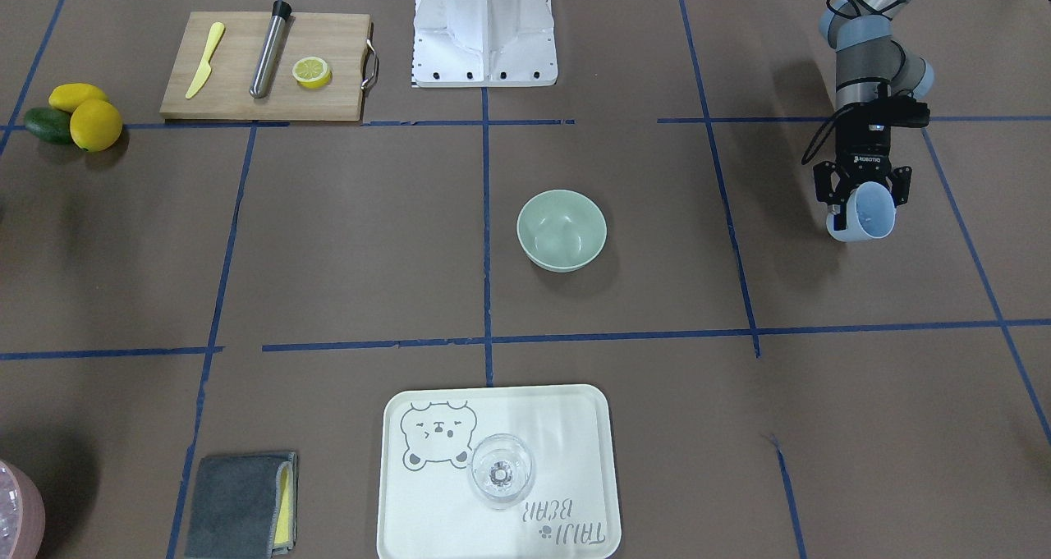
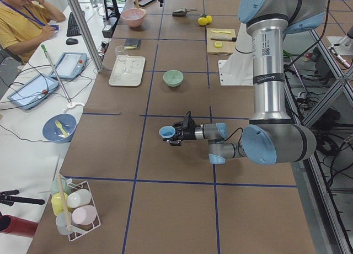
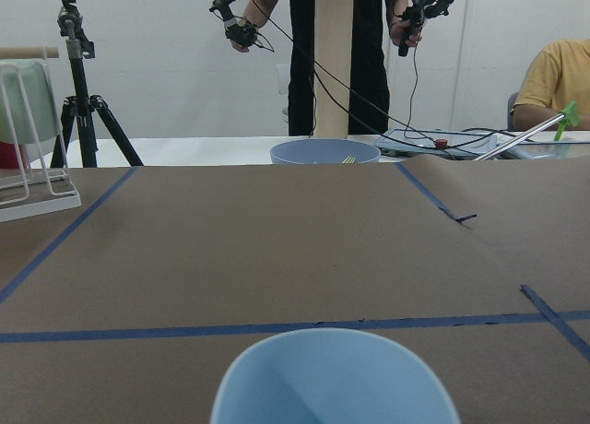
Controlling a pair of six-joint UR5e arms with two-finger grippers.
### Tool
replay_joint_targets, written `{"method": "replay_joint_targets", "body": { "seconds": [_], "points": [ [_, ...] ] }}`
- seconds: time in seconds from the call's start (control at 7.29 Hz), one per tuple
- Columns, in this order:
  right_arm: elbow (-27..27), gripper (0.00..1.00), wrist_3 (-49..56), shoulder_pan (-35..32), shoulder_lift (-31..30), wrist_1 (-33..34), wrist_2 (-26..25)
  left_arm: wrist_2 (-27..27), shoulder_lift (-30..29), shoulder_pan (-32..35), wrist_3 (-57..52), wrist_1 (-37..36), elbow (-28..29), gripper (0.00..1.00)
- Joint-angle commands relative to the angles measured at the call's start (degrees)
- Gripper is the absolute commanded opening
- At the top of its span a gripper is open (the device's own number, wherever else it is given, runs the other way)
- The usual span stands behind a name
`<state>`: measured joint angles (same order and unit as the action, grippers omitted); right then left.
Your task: Pour ice into bowl
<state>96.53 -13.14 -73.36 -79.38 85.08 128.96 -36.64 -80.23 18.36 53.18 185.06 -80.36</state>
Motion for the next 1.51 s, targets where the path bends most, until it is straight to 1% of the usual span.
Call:
{"method": "replay_joint_targets", "body": {
  "seconds": [0.0,0.14,0.27,0.41,0.69,0.96,1.1,1.37],
  "points": [
    [1.46,1.00,-0.22,-0.02,-1.47,0.00,0.06,-0.80,-0.98,3.69,-16.62,-0.13,-4.78,0.00],
    [1.73,1.00,-0.31,-0.02,-2.09,0.00,0.06,-0.80,-1.51,4.40,-23.49,-0.57,-6.37,0.00],
    [1.73,1.00,-0.31,-0.11,-2.35,0.00,-0.03,-0.80,-5.25,4.93,-29.04,-3.62,-6.47,0.00],
    [1.91,1.00,-0.31,-0.37,-2.96,0.00,-0.03,-0.80,-10.08,5.11,-29.88,-7.31,-6.56,0.00],
    [3.40,1.00,-0.31,-0.81,-4.72,0.00,-0.03,-1.93,-16.34,5.02,-29.45,-11.20,-6.56,0.00],
    [3.49,1.00,-0.31,-1.43,-5.43,0.00,-0.03,-1.94,-22.49,5.02,-29.36,-19.87,-6.65,0.00],
    [3.49,1.00,-0.31,-1.87,-5.78,0.00,-0.03,-1.68,-23.56,4.76,-29.97,-22.87,-7.52,0.00],
    [3.49,1.00,-0.31,-2.31,-6.05,0.00,-0.03,-1.42,-23.92,4.23,-30.41,-38.03,-12.25,0.00]
  ]
}}
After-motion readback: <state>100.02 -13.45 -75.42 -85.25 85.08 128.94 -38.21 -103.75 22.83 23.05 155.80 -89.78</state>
